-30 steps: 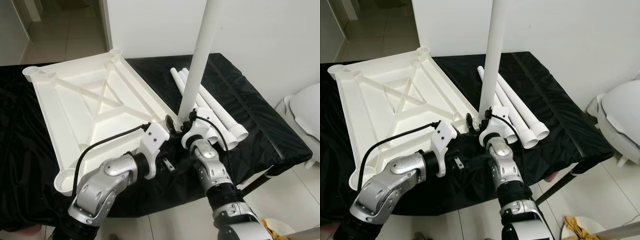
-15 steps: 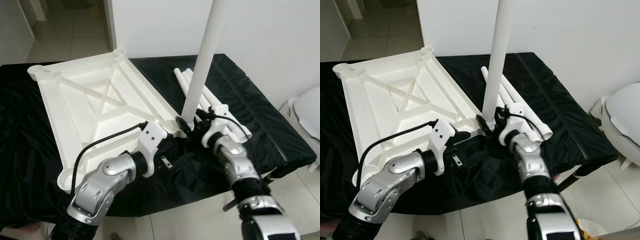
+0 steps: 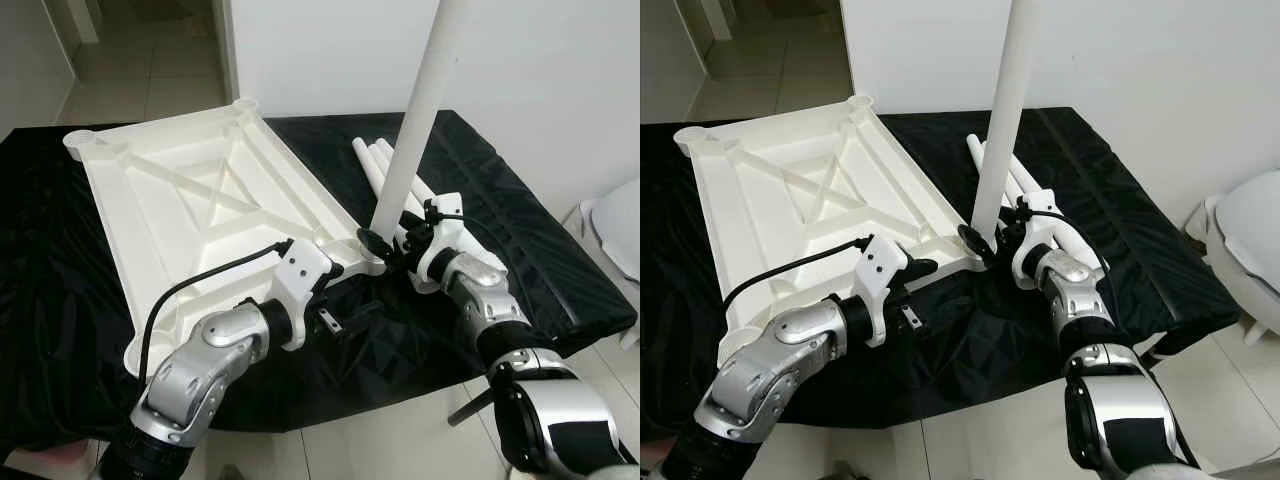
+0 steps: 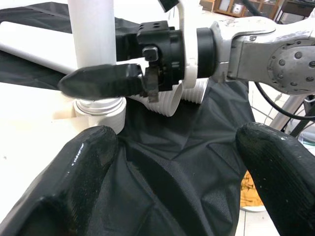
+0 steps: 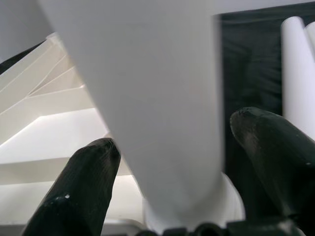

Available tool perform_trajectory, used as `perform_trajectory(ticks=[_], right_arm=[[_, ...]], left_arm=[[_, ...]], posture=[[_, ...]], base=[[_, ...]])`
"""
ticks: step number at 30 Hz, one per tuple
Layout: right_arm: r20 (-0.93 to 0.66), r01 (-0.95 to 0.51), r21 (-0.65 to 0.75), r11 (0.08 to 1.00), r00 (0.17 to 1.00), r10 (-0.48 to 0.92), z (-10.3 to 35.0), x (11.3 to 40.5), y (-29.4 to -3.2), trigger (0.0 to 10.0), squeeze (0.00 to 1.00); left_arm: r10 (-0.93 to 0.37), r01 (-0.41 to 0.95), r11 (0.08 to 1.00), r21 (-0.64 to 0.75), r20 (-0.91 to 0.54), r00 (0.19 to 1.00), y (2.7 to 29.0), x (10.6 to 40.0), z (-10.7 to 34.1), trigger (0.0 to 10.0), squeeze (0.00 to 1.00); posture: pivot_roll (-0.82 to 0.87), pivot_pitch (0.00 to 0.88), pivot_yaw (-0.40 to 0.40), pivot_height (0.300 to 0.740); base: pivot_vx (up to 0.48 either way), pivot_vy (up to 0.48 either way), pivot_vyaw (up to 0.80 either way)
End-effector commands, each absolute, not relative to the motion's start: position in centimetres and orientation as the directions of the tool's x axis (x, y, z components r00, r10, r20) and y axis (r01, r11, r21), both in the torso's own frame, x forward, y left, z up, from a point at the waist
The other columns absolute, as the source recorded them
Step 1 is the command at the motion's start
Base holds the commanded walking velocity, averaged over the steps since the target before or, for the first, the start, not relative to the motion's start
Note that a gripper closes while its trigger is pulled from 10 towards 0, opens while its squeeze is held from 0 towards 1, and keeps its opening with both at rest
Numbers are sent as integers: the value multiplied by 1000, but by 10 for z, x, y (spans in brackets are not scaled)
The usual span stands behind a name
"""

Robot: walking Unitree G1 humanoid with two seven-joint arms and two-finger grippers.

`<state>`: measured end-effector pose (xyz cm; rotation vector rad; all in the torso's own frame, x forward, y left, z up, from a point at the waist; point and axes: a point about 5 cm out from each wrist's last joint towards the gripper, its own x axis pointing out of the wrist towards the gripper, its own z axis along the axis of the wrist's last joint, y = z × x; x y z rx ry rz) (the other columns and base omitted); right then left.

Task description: Building children table

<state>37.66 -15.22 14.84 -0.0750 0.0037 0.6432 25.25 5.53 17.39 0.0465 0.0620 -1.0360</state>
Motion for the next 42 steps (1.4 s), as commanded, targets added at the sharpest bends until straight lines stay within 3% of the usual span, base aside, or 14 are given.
perform_trajectory(ticks=[1,13,14,15,23,28,42], right_arm=[[-48,-614,-77,786,789,612,146,377,-150,10000,0],[-134,-617,-95,781,786,604,136,379,-140,10000,0],[-135,-616,-95,782,786,603,136,379,-140,2118,0],[-138,-623,-94,776,781,610,135,379,-140,0,0],[-150,-651,-101,753,758,635,129,374,-142,0,0],[-211,-612,-116,782,785,582,119,373,-147,0,0],[-146,-330,-11,944,934,325,111,374,-145,0,0]], left_arm=[[-859,862,506,9,-81,505,56,253,174,10000,0],[-853,856,517,8,-78,516,56,253,174,10000,0],[-853,856,517,9,-78,516,56,253,174,10000,0],[-853,855,518,8,-77,517,56,253,174,10000,0],[-851,854,520,7,-75,519,56,253,174,10000,0],[-853,855,518,4,-74,517,55,252,174,10000,0],[-862,864,503,-4,-80,501,53,249,171,10000,0]], posture=[[-9,18,-17,740],[5,15,-26,740],[4,16,-27,740],[4,16,-28,740],[2,17,-31,740],[-4,16,-33,740],[-11,14,-36,740]], base=[[0,0,0],[0,0,0],[0,0,0],[0,0,0],[0,0,0],[0,0,0],[0,0,0]])
